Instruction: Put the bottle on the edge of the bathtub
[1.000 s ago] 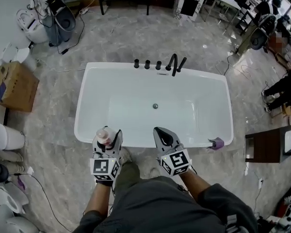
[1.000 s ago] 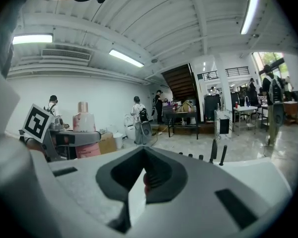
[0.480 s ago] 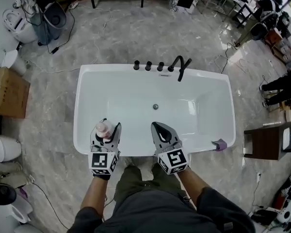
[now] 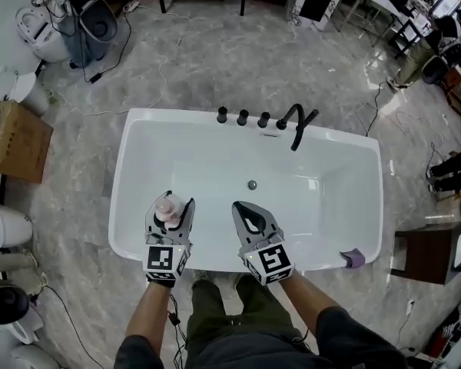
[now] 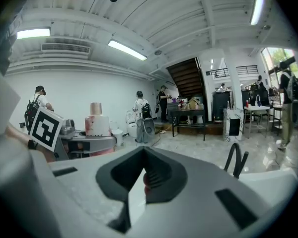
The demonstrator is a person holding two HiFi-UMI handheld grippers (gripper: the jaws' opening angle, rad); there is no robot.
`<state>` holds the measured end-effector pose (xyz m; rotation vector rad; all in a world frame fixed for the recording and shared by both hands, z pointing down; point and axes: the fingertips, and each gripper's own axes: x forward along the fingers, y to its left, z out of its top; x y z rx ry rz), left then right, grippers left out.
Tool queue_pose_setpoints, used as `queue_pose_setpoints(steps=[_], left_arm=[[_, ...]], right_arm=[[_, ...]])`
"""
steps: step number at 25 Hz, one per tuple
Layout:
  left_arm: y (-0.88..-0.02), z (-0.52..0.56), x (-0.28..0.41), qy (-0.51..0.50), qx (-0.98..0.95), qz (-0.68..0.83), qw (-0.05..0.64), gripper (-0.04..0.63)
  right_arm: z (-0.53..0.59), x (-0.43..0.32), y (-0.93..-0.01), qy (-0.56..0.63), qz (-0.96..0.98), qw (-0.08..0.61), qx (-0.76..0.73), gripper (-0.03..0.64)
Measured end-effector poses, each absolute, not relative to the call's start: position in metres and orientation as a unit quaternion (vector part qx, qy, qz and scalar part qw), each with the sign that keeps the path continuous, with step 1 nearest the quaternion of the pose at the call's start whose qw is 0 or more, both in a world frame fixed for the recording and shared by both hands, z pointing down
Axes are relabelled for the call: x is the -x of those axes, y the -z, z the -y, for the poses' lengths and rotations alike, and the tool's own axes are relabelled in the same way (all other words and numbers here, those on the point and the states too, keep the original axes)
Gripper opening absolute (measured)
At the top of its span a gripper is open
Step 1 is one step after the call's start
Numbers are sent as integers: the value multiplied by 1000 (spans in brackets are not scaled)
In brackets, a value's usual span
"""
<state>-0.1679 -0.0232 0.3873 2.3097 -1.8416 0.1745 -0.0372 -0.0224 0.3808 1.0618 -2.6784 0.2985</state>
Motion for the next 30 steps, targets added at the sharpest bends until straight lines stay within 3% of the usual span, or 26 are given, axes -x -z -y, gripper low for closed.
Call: queue_pose_setpoints(steps=[30], left_arm=[[-555,246,187,-82,-797,594,71,229]], right_arm=[[146,41,-510,-95,922,137,-350,0]])
